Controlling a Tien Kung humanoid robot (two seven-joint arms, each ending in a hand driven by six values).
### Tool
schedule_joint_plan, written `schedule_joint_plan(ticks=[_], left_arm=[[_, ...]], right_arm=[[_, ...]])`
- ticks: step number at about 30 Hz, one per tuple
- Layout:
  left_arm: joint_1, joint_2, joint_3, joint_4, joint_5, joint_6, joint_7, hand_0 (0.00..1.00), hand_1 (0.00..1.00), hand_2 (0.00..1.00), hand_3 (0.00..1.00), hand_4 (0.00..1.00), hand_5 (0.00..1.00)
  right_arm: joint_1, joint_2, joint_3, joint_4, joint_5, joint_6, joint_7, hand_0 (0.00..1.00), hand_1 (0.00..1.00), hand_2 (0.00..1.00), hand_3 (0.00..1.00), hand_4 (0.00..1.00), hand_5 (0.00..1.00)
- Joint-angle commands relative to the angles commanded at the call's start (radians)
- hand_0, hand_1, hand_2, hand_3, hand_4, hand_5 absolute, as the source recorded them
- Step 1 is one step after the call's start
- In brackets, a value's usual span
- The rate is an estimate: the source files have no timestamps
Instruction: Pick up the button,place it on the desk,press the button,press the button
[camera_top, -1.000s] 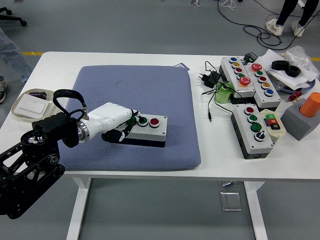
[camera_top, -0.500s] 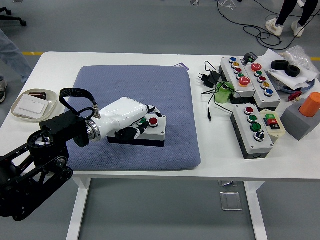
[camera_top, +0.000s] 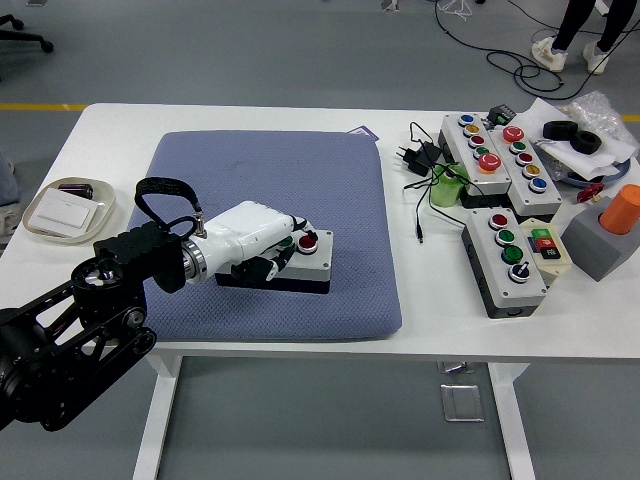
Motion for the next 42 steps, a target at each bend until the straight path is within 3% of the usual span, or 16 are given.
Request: schedule_joint_plan(ticks=[14,19,24,25,26,30,31,36,37,40,42], left_arm=[[0.02,0.012,0.022,0.014,0.005,-0.055,0.009,0.033,0.002,0.002,0.769,0.226,0.002],[0.029,0.012,0.008,0.008,-0.004,-0.032,0.001,0.032,0.002,0.002,0.769,0.243,0.002],[0.033,0.013,-0.047,-0.027,-0.013,0.07,-0.025,0.032,0.002,0.002,0.769,0.243,0.002],[0.033,0.014,-0.056,-0.033,-0.013,0.084,-0.028,0.018,0.002,0.012,0.764,0.58,0.07],[0.034,0.014,-0.062,-0.037,-0.013,0.091,-0.031,0.018,0.002,0.012,0.764,0.58,0.07],[0.043,0.02,-0.13,-0.067,-0.03,0.185,-0.048,0.018,0.002,0.012,0.764,0.58,0.07],[0.047,0.021,-0.141,-0.07,-0.039,0.198,-0.051,0.013,0.002,0.037,0.738,0.859,0.642],[0.071,0.02,-0.245,-0.058,-0.173,0.388,-0.073,0.013,0.002,0.037,0.738,0.859,0.642],[0.075,0.019,-0.264,-0.052,-0.219,0.434,-0.078,0.234,0.341,0.355,0.747,0.833,0.883],[0.085,0.018,-0.32,-0.024,-0.334,0.564,-0.093,0.234,0.341,0.355,0.747,0.833,0.883],[0.089,0.019,-0.357,0.0,-0.419,0.598,-0.087,0.234,0.341,0.355,0.747,0.833,0.883]], right_arm=[[-0.009,-0.001,0.001,0.0,-0.004,0.0,-0.002,0.674,0.619,0.647,0.595,0.297,0.085],[-0.011,-0.001,0.0,0.0,-0.004,0.0,-0.001,0.674,0.619,0.647,0.594,0.297,0.084],[-0.008,0.0,0.0,0.0,-0.001,0.0,0.0,0.674,0.619,0.647,0.594,0.297,0.084],[-0.008,0.0,0.0,0.0,-0.002,0.0,0.0,0.673,0.618,0.647,0.594,0.297,0.084],[-0.007,0.0,0.001,0.0,-0.002,0.0,0.0,0.673,0.618,0.647,0.594,0.297,0.084],[-0.006,0.0,0.002,0.0,-0.002,0.001,0.0,0.673,0.618,0.647,0.594,0.297,0.084],[-0.006,0.0,0.001,0.0,-0.001,0.001,0.0,0.673,0.618,0.647,0.594,0.299,0.084],[-0.006,0.002,0.001,0.0,-0.001,0.001,-0.002,0.673,0.618,0.647,0.594,0.299,0.084],[-0.006,0.002,0.001,0.0,-0.001,0.001,-0.002,0.673,0.618,0.647,0.595,0.3,0.084],[-0.006,0.002,0.002,0.0,-0.001,0.001,-0.003,0.673,0.618,0.647,0.595,0.3,0.084],[-0.006,0.003,0.004,0.0,-0.003,0.001,-0.003,0.673,0.618,0.647,0.595,0.3,0.084]])
